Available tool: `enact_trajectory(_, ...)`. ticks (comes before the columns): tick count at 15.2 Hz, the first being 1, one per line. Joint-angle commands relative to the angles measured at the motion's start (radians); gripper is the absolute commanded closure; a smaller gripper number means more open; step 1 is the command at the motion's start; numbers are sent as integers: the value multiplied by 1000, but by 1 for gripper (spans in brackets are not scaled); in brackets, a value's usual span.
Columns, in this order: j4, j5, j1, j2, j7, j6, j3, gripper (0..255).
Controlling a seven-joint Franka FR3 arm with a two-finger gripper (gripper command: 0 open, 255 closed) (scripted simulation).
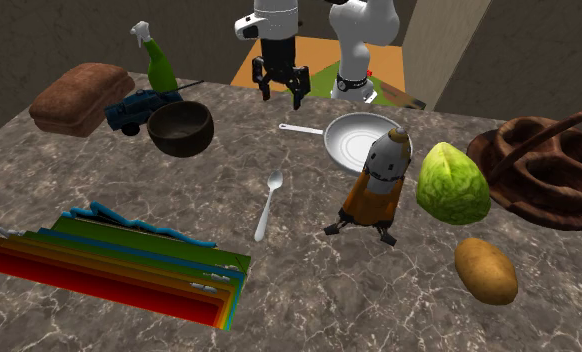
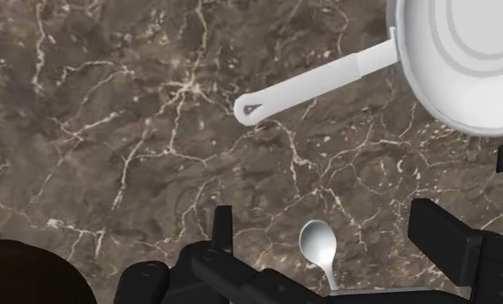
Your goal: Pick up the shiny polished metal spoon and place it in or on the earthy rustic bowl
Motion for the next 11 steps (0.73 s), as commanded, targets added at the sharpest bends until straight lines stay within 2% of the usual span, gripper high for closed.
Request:
enact_trajectory(1, 30, 3, 10, 66, 1, 50, 13, 0)
enact_trajectory(11, 291, -33, 55, 420, 13, 202, 60, 0)
